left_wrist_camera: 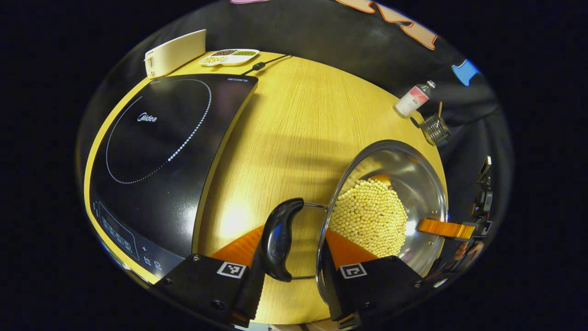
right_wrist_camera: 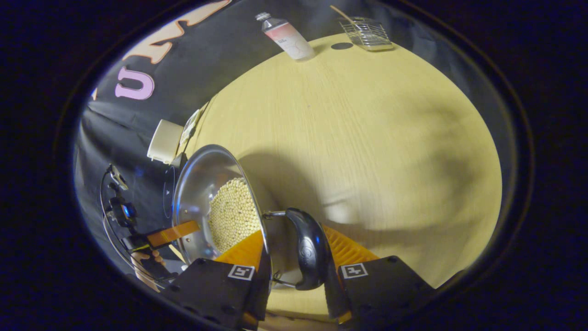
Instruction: First push the handle of the pot to place it horizontally, then grasp the pot with both hands and set it on the induction cooktop.
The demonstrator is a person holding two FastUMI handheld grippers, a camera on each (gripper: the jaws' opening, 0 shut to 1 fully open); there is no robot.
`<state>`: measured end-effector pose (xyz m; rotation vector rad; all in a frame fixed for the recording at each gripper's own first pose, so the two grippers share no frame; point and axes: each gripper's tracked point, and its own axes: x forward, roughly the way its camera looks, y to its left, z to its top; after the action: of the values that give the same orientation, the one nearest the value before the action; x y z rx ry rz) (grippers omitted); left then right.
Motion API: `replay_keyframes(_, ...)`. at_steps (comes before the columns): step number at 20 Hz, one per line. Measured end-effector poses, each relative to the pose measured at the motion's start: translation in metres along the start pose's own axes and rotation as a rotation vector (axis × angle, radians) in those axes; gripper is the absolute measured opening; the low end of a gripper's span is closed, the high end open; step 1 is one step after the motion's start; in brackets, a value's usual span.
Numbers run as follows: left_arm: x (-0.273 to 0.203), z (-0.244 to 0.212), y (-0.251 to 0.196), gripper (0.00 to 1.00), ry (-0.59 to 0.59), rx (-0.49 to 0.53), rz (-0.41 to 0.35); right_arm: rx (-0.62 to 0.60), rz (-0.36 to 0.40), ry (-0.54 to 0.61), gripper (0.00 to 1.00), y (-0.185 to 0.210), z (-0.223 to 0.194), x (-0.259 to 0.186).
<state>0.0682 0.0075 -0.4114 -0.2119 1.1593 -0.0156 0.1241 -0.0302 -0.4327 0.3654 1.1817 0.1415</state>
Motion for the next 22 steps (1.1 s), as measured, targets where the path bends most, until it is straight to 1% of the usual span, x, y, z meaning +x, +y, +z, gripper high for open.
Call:
replay_keyframes(4,-0.012,-0.001,-0.004,0.59,-0.028,-0.003,-0.01,-0.016,-0.006,-0.026,0.53,0.001,0.001,-0.012)
replay_keyframes(5,-0.017,-0.003,-0.005,0.62,-0.029,-0.004,-0.01,-0.016,-0.008,-0.029,0.53,0.003,-0.002,-0.017)
replay_keyframes(10,-0.038,-0.012,-0.003,0.62,-0.035,0.004,-0.015,-0.013,-0.01,-0.036,0.53,0.013,-0.02,-0.038)
replay_keyframes(11,-0.043,-0.014,-0.001,0.59,-0.04,0.011,-0.014,-0.012,-0.008,-0.039,0.53,0.016,-0.024,-0.042)
replay_keyframes(12,-0.048,-0.015,0.001,0.62,-0.046,0.018,-0.012,-0.01,-0.004,-0.041,0.53,0.019,-0.031,-0.046)
replay_keyframes(16,-0.068,-0.023,0.015,0.59,-0.061,0.038,-0.002,0.0,0.013,-0.051,0.53,0.035,-0.05,-0.057)
replay_keyframes(21,-0.094,-0.026,0.041,0.59,-0.081,0.045,0.001,-0.004,0.033,-0.061,0.53,0.068,-0.068,-0.063)
replay_keyframes(22,-0.099,-0.024,0.048,0.61,-0.085,0.051,0.002,-0.002,0.036,-0.063,0.53,0.076,-0.072,-0.063)
